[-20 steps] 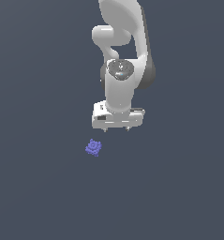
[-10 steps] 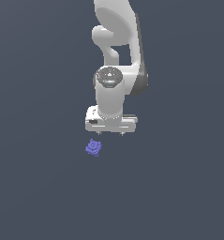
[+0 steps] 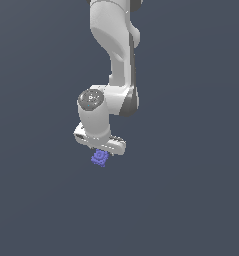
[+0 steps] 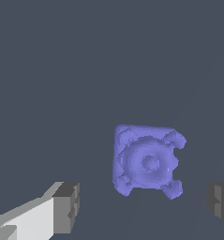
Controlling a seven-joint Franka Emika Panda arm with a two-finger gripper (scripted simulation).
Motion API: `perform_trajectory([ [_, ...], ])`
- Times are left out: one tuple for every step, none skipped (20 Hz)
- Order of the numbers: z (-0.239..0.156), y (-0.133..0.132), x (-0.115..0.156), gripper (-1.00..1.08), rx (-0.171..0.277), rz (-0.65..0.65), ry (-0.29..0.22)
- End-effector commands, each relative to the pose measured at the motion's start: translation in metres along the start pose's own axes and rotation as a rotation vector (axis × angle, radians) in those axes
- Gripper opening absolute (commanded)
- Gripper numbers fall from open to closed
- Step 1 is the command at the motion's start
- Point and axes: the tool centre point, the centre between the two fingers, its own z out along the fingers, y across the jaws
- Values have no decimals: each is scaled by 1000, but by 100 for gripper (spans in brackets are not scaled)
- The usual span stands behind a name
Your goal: Pick up the object and move it to a goal position.
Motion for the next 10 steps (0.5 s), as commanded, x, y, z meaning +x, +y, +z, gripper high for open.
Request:
perform_trajectory([
  [6,9,5,100,0,41,4],
  [8,11,6,100,-1,51,5],
  [9,13,7,100,-1,58,5],
  [10,14,7,100,-1,62,5],
  [10,14,7,100,-1,63,5],
  [9,14,6,100,-1,56,4],
  [9,13,6,100,-1,56,4],
  [11,13,6,100,-1,56,4],
  [13,14,6,100,-1,57,4],
  [15,14,6,100,-1,57,4],
])
